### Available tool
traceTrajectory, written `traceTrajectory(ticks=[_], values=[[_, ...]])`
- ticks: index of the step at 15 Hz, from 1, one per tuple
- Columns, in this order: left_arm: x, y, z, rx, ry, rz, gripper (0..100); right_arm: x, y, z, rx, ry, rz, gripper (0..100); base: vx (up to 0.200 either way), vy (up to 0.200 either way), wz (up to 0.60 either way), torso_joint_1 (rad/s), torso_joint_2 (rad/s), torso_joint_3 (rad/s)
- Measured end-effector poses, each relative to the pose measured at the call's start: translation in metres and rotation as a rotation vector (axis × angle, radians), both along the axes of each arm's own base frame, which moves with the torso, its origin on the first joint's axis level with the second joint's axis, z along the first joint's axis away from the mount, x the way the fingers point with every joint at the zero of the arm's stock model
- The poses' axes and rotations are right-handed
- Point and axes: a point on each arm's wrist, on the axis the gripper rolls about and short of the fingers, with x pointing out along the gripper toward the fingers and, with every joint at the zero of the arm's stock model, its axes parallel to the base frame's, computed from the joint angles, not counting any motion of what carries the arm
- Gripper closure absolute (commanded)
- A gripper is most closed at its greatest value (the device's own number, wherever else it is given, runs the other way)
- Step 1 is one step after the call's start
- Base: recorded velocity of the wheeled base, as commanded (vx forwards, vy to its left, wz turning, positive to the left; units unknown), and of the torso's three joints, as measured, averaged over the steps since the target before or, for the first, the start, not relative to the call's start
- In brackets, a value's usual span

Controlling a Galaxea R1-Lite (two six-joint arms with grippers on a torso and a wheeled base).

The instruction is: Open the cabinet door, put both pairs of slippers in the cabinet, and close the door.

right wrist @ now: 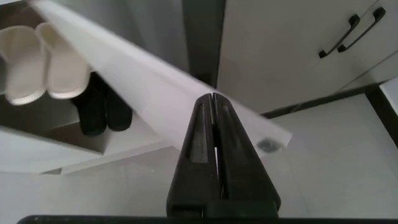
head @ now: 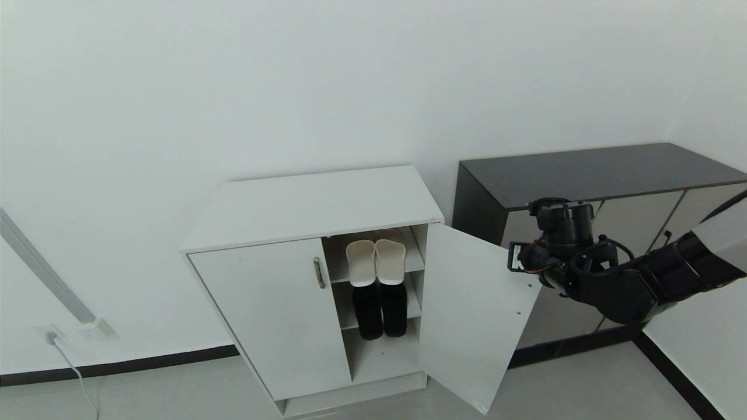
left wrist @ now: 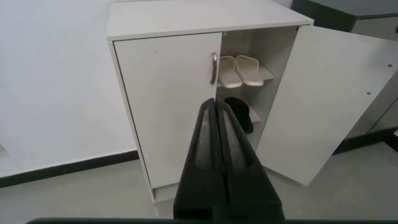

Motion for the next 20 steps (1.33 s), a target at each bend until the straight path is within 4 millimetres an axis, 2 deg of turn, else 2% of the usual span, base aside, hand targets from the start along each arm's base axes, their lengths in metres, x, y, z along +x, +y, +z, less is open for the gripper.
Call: traceTrajectory(ticks=[5, 11, 15, 20], values=[[0.0, 0.0, 0.0, -0.001, 0.0, 0.0, 100, 0.023, -0.016, -0.016, 0.007, 0.023, -0.033, 100, 0.0, 0.0, 0.0, 0.0, 0.0, 0.0], [0.0, 0.0, 0.0, -0.001, 0.0, 0.0, 100, 0.028, -0.021, -0.024, 0.005, 0.046, -0.035, 100, 0.0, 0.0, 0.0, 0.0, 0.0, 0.0], [0.0, 0.0, 0.0, -0.001, 0.0, 0.0, 100, 0.021, -0.013, -0.028, -0.003, 0.064, -0.013, 100, 0.0, 0.0, 0.0, 0.0, 0.0, 0.0], [0.0, 0.0, 0.0, -0.001, 0.0, 0.0, 100, -0.005, 0.016, -0.033, -0.023, 0.102, 0.081, 100, 0.0, 0.0, 0.0, 0.0, 0.0, 0.0]])
